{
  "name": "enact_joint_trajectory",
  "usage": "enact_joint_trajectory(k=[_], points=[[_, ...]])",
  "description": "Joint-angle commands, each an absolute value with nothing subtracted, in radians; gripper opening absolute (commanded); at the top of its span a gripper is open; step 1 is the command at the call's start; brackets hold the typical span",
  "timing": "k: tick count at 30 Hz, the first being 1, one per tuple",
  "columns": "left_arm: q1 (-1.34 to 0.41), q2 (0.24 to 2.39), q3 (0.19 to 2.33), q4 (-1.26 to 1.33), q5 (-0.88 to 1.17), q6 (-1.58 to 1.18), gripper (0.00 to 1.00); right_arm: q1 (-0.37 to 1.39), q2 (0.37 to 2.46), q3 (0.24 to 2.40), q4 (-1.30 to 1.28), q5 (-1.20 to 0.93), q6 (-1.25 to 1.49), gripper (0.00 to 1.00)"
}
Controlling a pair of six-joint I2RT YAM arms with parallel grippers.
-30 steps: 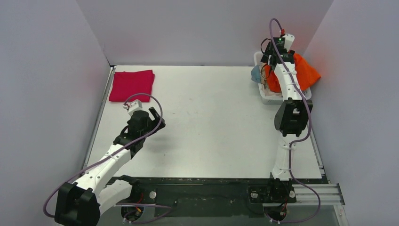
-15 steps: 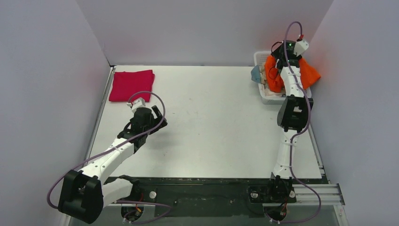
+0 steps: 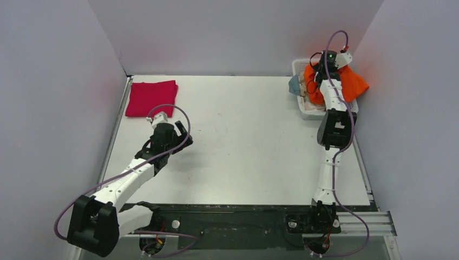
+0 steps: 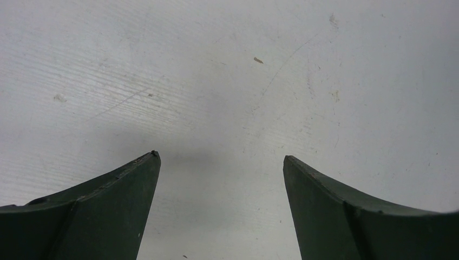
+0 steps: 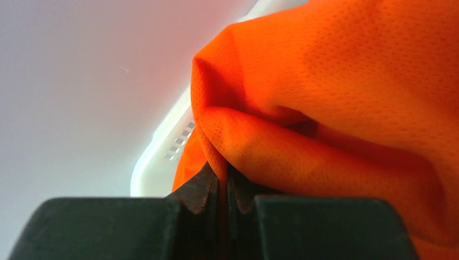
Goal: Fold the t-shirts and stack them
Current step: Grab crumpled tshirt from bin with the right arm
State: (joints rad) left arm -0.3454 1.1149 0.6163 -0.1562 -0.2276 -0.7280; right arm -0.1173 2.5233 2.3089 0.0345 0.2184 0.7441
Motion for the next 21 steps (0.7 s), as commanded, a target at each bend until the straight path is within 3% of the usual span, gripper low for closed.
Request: enact_joint_trajectory(k=[1,8,21], points=[[-0.341,1.094,0.644,-0.096,-0.199,-0.727,0.95,-0.114,2.342,2.271,0.107,0.188,0.752,0.0],[-0.342,1.07,0.632,-0.09,-0.162,-0.728,0.95,-0.071,2.049,2.053,0.175,0.145,0.708,0.0],[-0.342,0.947,0.595,-0.128,-0.178,-0.734,0.95,-0.032,1.852,2.222,0.128,0.123,0.609,0.0]])
